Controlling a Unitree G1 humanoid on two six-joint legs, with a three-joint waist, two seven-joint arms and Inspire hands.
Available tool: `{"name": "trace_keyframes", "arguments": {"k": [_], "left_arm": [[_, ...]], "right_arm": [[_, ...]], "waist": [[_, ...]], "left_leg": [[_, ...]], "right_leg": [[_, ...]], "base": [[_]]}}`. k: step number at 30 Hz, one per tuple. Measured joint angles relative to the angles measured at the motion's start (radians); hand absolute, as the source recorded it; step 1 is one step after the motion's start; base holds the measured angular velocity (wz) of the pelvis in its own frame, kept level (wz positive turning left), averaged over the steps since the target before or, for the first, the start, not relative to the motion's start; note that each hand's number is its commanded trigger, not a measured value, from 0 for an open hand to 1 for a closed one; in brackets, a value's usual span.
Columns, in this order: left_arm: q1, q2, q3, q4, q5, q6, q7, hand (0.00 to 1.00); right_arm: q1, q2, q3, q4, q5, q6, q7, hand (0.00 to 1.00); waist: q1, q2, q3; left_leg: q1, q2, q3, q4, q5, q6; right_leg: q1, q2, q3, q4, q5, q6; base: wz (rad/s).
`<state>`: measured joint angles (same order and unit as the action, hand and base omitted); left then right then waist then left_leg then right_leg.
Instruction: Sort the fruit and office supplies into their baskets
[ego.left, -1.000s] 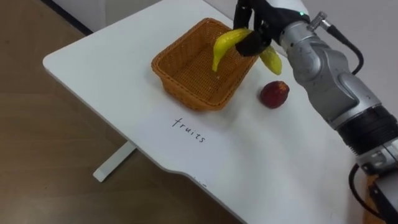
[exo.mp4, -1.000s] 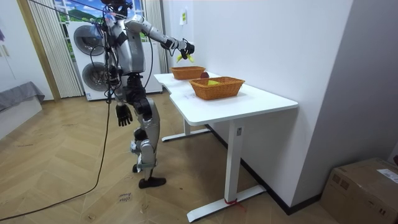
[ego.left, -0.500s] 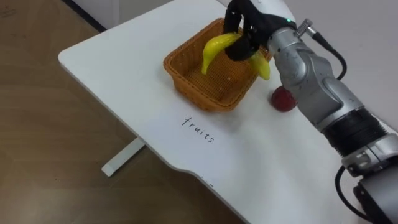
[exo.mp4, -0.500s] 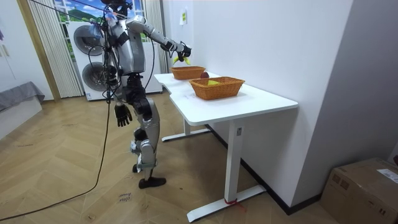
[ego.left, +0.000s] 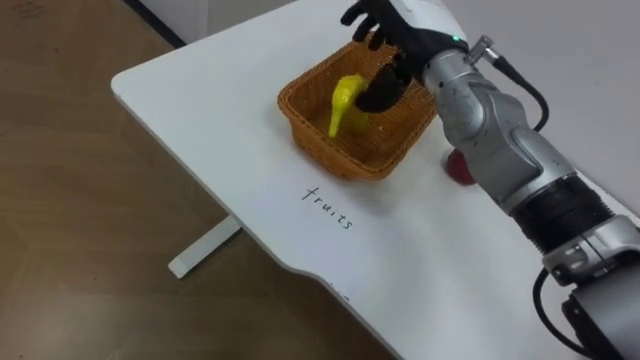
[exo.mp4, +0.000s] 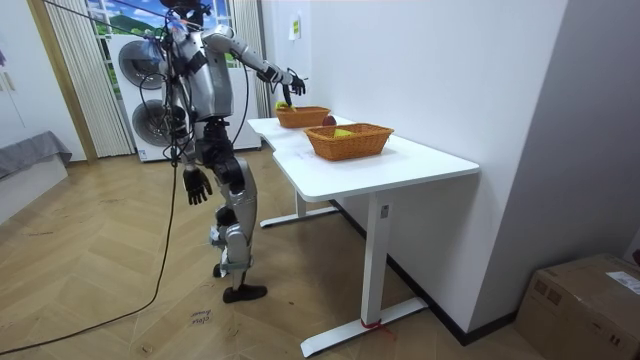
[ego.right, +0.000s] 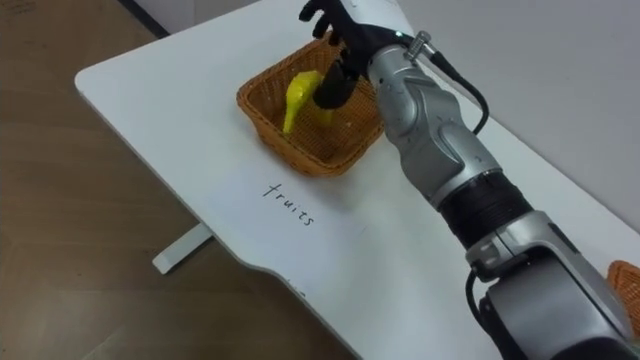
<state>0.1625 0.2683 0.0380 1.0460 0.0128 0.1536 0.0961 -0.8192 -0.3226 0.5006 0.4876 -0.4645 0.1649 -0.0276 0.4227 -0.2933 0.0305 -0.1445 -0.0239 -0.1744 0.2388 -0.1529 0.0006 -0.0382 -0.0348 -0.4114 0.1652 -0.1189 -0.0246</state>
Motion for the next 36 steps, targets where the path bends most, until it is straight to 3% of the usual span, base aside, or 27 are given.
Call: {"name": "trace_keyframes", "arguments": {"k": [20, 27, 30, 32, 36], "left_arm": [[0.013, -0.001, 0.0, -0.008, 0.0, 0.001, 0.001, 0.0], [0.033, -0.006, 0.0, -0.025, 0.0, -0.002, 0.023, 0.0], [0.05, -0.006, -0.004, -0.026, 0.0, -0.002, 0.031, 0.0], [0.064, -0.007, -0.002, -0.031, 0.002, -0.002, 0.032, 0.0], [0.075, -0.008, -0.001, -0.048, 0.001, -0.001, 0.032, 0.0]], "right_arm": [[0.001, -0.001, 0.0, -0.002, -0.013, -0.005, 0.009, 0.0], [0.009, -0.037, -0.002, -0.005, 0.088, -0.044, 0.004, 0.0], [0.009, -0.05, -0.003, -0.007, 0.156, -0.048, -0.021, 0.0], [0.014, -0.056, -0.023, -0.023, 0.176, -0.065, -0.045, 0.0], [0.022, -0.07, -0.065, -0.077, 0.219, -0.075, -0.086, 0.0]], "waist": [[-0.006, 0.007, 0.0053], [-0.009, 0.009, 0.0053], [-0.03, 0.032, 0.0047], [-0.046, 0.058, -0.0008], [-0.077, 0.084, -0.0078]], "left_leg": [[0.0, -0.004, -0.006, 0.002, 0.0, -0.001], [0.001, -0.004, -0.006, 0.003, -0.001, 0.0], [0.011, -0.005, -0.007, 0.012, -0.003, 0.002], [0.015, -0.007, -0.002, 0.013, -0.005, 0.004], [0.026, -0.006, 0.004, 0.011, -0.003, 0.003]], "right_leg": [[0.001, 0.0, 0.007, 0.0, 0.0, 0.0], [0.002, 0.0, 0.012, -0.001, 0.0, 0.0], [0.018, -0.001, 0.016, -0.002, 0.0, 0.0], [0.021, -0.003, 0.028, -0.003, 0.0, 0.0], [0.027, -0.004, 0.028, 0.0, 0.0, 0.0]], "base": [[0.0], [0.0], [0.02], [-0.04], [-0.05]]}}
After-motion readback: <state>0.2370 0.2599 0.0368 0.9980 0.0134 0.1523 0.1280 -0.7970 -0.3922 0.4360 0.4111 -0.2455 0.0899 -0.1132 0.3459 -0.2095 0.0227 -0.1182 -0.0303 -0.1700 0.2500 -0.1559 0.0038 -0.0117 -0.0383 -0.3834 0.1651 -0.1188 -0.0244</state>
